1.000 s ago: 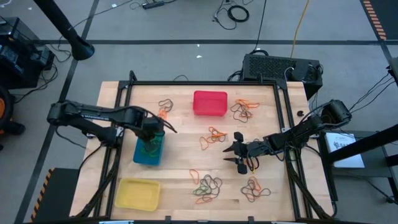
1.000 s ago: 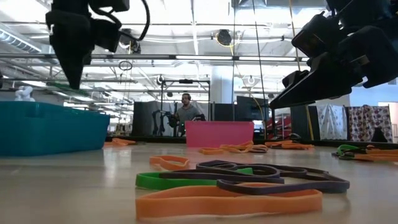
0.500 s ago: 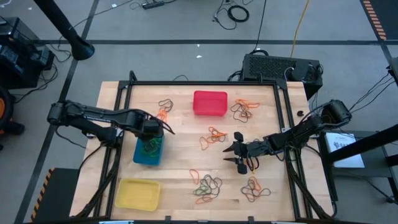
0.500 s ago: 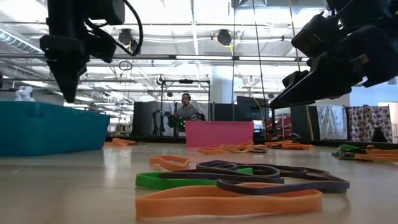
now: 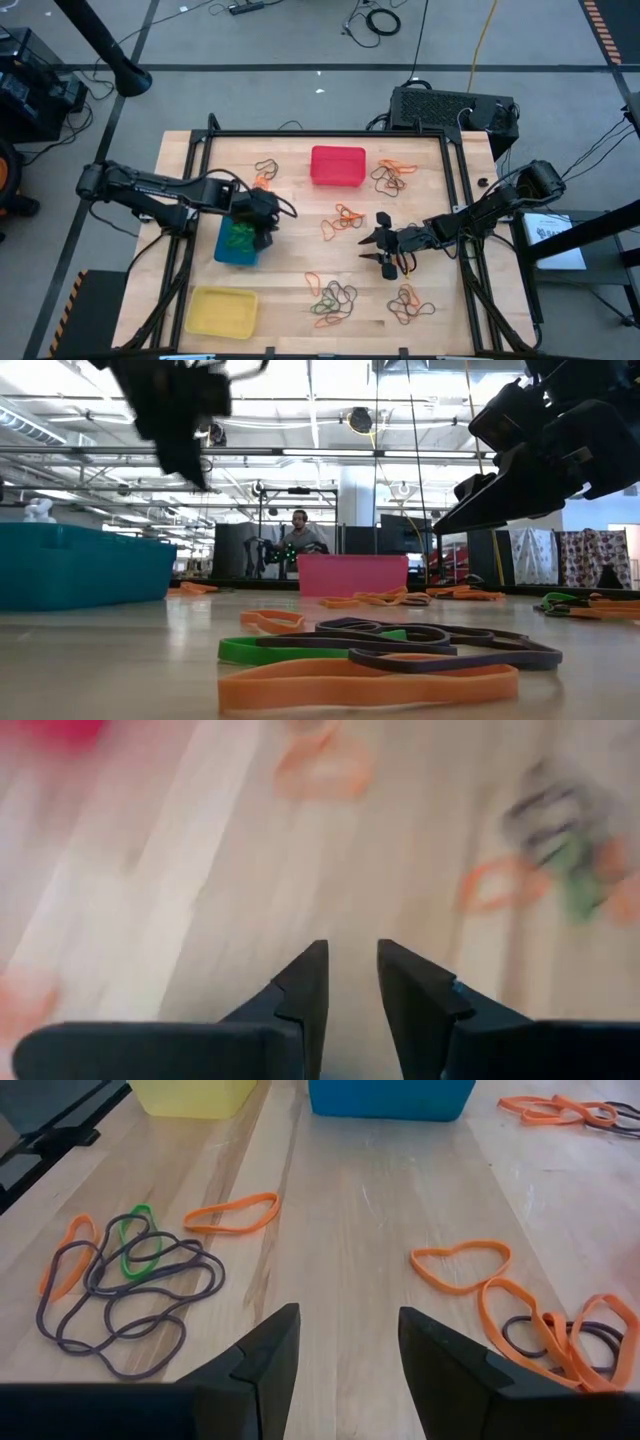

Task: Sort rubber bands into baskets

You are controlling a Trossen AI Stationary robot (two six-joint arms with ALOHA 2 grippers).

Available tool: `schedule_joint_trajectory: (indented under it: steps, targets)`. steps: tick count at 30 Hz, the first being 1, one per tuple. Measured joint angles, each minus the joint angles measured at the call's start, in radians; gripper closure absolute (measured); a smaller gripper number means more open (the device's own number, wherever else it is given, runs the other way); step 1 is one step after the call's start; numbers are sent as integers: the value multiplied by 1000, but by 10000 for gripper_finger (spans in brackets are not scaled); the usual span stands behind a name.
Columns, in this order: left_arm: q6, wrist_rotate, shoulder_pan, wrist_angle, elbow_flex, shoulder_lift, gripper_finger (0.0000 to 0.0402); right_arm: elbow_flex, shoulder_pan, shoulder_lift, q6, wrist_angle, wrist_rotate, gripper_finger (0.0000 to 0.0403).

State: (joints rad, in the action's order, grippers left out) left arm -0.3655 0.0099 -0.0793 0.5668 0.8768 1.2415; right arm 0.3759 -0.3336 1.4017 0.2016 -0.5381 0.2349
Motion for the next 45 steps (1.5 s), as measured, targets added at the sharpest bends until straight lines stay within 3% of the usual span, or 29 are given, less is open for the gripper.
schedule_joint_trajectory:
  steps: [7,19,27,31,45]
  targets:
    - [68,13,-119,-342,0,84,305,0,0,0,0,-9,0,238]
    - [110,96,-334,-761,42,489,305,0,0,0,14,-19,0,238]
    - [83,98,-409,-734,159,643,305,0,0,0,74,-28,0,238]
    - [81,52,-422,-720,177,684,305,0,0,0,97,-27,0,238]
    - [32,21,-419,-679,178,726,305,0,0,0,105,-27,0,238]
